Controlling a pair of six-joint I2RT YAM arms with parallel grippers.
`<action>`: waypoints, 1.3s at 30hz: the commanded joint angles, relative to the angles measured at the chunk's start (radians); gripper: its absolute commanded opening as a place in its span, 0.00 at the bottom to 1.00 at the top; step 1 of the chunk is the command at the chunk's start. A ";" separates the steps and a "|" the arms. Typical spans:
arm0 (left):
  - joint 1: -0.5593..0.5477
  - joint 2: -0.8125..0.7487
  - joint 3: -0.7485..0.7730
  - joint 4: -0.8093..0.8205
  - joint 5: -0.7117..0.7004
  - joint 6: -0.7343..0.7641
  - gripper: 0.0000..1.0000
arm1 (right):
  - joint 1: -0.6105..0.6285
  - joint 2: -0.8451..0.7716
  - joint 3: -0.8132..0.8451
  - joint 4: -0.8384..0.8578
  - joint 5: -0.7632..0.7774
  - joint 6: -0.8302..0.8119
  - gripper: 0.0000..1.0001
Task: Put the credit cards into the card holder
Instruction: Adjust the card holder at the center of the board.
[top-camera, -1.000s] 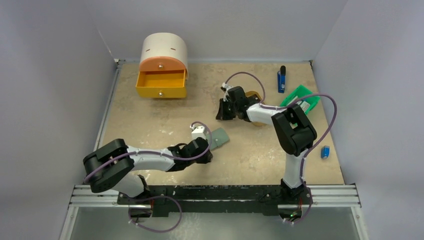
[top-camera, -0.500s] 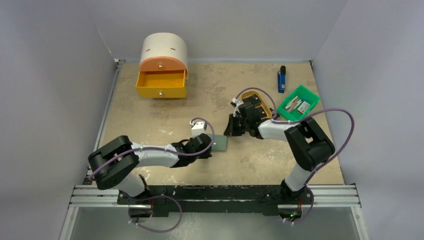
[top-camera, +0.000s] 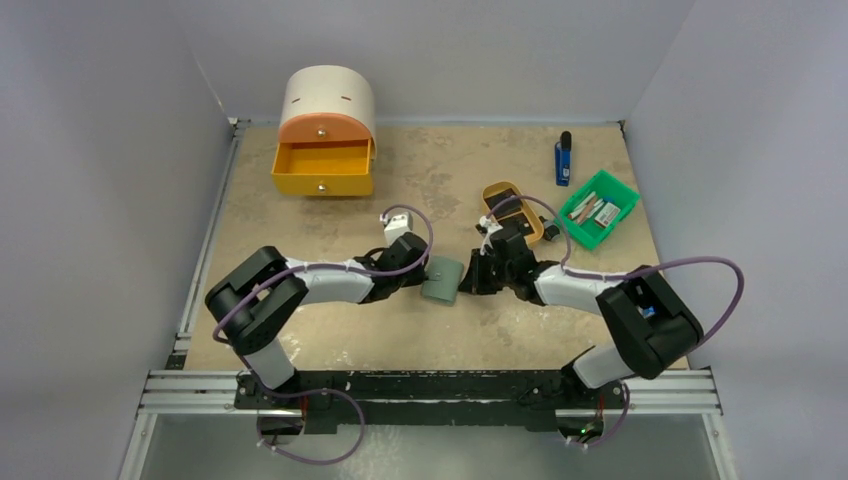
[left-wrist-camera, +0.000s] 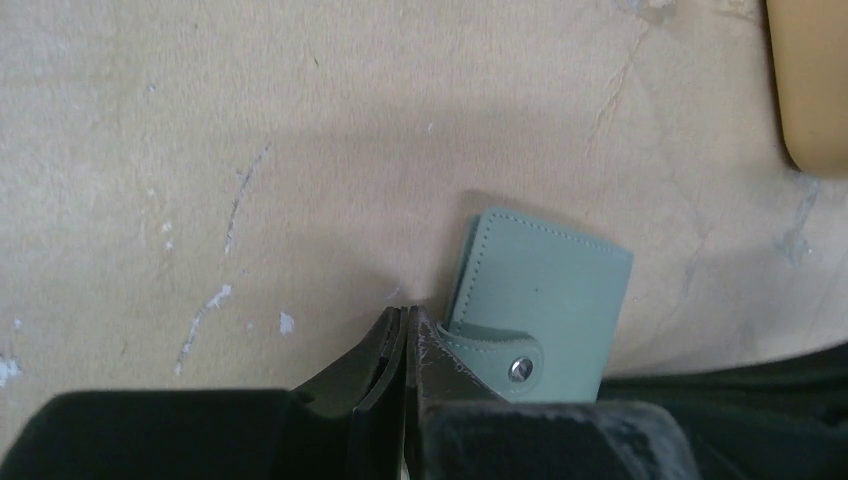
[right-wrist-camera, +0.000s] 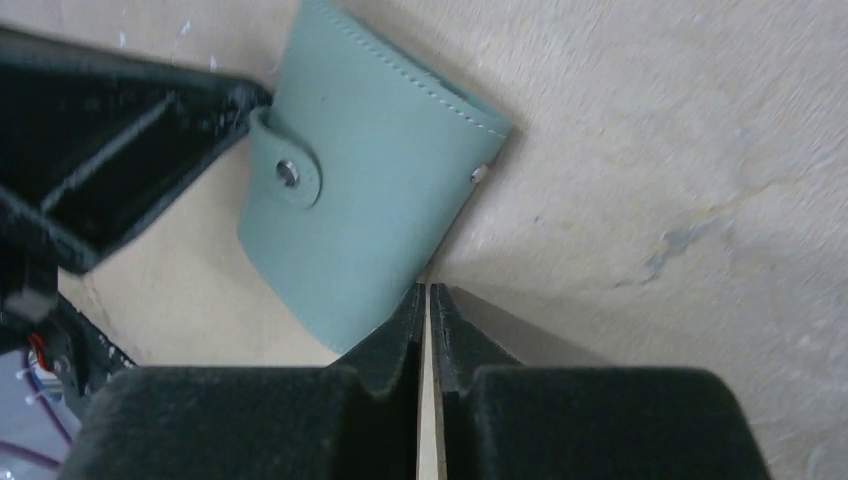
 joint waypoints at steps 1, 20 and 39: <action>0.027 0.007 0.058 -0.040 0.012 0.051 0.00 | 0.016 -0.097 0.002 -0.091 0.055 0.003 0.08; 0.030 -0.277 -0.207 0.048 0.054 -0.038 0.00 | 0.015 0.031 0.205 -0.150 0.012 0.064 0.45; 0.063 -0.328 -0.065 -0.023 -0.010 0.056 0.26 | 0.016 -0.088 0.161 -0.213 0.150 -0.031 0.48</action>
